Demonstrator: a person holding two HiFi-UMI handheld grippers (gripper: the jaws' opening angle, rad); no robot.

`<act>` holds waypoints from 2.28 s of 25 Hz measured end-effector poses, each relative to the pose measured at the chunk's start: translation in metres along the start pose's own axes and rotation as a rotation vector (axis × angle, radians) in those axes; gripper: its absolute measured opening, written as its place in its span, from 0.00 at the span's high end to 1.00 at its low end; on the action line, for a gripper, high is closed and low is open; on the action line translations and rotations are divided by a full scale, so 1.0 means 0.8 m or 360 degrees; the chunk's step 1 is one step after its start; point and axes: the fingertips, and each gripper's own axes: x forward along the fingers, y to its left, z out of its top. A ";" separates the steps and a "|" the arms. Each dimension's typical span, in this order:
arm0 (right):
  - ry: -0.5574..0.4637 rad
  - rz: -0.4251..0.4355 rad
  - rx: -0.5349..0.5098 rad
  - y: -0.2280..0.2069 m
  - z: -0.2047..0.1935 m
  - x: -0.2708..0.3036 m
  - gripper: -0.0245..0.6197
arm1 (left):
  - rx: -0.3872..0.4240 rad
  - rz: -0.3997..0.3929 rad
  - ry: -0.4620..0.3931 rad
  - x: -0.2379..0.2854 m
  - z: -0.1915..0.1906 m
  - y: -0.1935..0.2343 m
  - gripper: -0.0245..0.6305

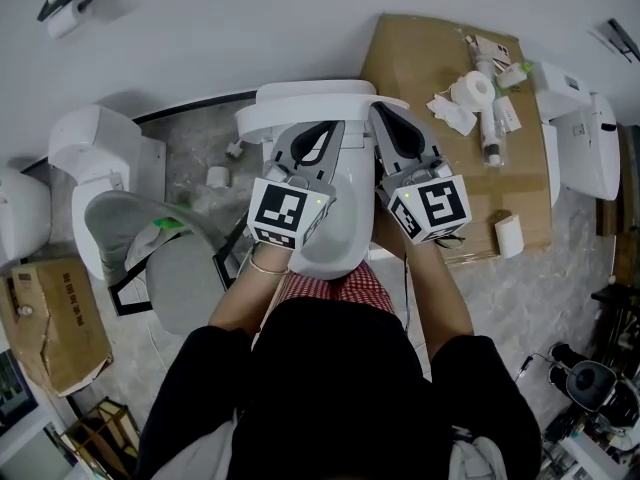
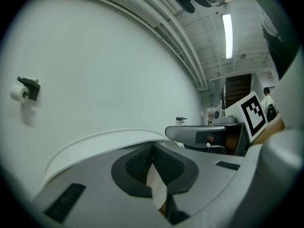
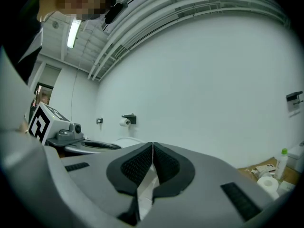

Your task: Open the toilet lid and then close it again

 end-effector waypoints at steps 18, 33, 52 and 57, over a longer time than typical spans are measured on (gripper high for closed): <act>0.0040 0.0074 0.0015 0.005 -0.004 0.006 0.93 | -0.0038 0.0089 0.0028 0.018 0.010 0.025 0.96; 0.0059 0.0057 0.0061 -0.015 -0.013 0.029 0.93 | 0.0011 0.0085 0.0009 0.039 0.019 0.044 0.96; 0.0023 0.0067 0.0089 -0.041 -0.006 0.068 0.93 | 0.0093 0.0065 0.0038 0.068 0.028 0.075 0.96; 0.0022 0.0070 0.0083 -0.046 -0.005 0.077 0.93 | 0.0110 0.0073 0.0029 0.074 0.031 0.082 0.96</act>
